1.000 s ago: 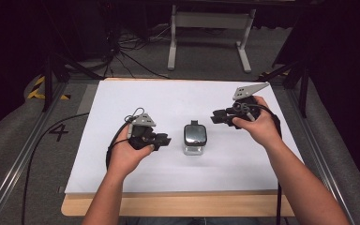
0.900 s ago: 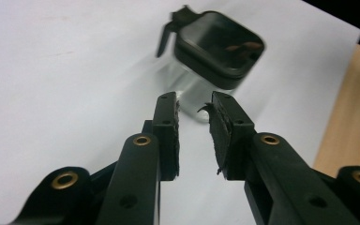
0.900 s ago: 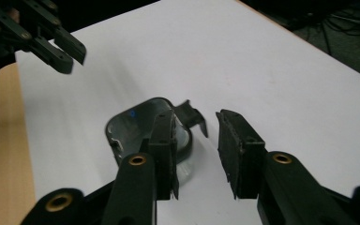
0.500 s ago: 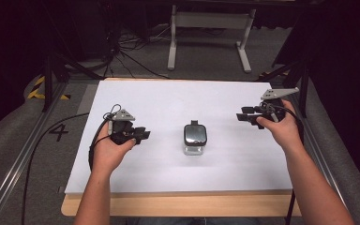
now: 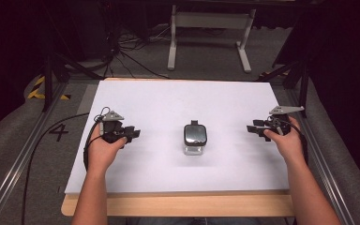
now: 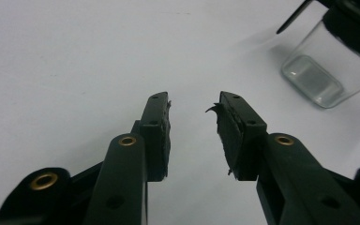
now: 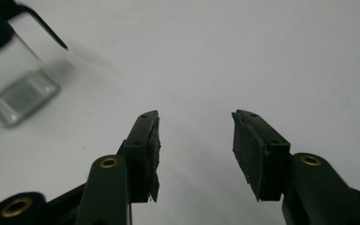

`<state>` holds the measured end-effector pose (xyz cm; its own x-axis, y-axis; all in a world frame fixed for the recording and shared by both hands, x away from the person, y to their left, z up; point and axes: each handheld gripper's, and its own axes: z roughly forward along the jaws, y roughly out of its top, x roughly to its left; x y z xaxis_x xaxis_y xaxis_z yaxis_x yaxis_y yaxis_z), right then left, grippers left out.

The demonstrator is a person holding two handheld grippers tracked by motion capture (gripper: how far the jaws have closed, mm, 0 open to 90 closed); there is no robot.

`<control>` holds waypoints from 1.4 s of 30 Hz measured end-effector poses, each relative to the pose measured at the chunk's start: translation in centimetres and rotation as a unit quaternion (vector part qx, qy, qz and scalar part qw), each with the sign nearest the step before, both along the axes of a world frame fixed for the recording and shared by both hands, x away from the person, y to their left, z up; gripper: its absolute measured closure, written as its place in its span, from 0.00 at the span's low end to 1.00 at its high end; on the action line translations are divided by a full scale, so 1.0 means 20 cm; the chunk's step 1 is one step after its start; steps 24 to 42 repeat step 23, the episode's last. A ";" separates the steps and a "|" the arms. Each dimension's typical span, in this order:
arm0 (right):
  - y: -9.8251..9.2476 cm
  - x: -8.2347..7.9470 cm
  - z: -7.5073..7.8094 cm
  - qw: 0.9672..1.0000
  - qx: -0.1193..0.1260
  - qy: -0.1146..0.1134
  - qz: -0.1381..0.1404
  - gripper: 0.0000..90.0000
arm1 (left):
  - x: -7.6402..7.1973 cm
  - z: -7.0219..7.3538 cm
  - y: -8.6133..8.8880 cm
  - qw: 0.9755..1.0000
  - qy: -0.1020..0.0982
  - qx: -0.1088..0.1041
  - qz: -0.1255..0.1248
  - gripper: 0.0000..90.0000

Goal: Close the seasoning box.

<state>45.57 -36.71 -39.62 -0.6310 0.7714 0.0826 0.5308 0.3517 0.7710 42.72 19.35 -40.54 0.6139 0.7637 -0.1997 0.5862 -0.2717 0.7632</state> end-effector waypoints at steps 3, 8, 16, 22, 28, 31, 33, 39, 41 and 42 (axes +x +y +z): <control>-0.03 0.01 -0.08 1.000 -0.016 0.016 -0.012 0.58 | 0.02 -0.05 0.02 1.000 0.006 0.000 0.012 0.71; -0.06 0.03 -0.16 0.999 -0.028 0.028 -0.022 0.58 | 0.04 -0.11 0.04 1.000 -0.003 0.006 0.022 0.70; -0.06 0.03 -0.21 0.999 -0.027 0.017 -0.018 0.55 | 0.06 -0.19 0.06 1.000 0.006 0.012 0.025 0.68; -0.05 0.02 -0.20 0.999 -0.028 0.008 -0.015 0.54 | 0.06 -0.19 0.04 1.000 0.005 0.008 0.018 0.65; -0.05 0.02 -0.20 0.999 -0.028 0.008 -0.015 0.54 | 0.06 -0.19 0.04 1.000 0.007 0.009 0.018 0.65; -0.05 0.02 -0.20 0.999 -0.028 0.008 -0.015 0.54 | 0.06 -0.19 0.04 1.000 0.007 0.009 0.018 0.65; -0.05 0.02 -0.20 0.999 -0.028 0.008 -0.015 0.54 | 0.06 -0.19 0.04 1.000 0.007 0.009 0.018 0.65; -0.05 0.02 -0.20 0.999 -0.028 0.008 -0.015 0.54 | 0.06 -0.19 0.04 1.000 0.007 0.009 0.018 0.65; -0.05 0.02 -0.20 0.999 -0.028 0.008 -0.015 0.54 | 0.06 -0.19 0.04 1.000 0.007 0.009 0.018 0.65; -0.05 0.02 -0.20 0.999 -0.028 0.008 -0.015 0.54 | 0.06 -0.19 0.04 1.000 0.007 0.009 0.018 0.65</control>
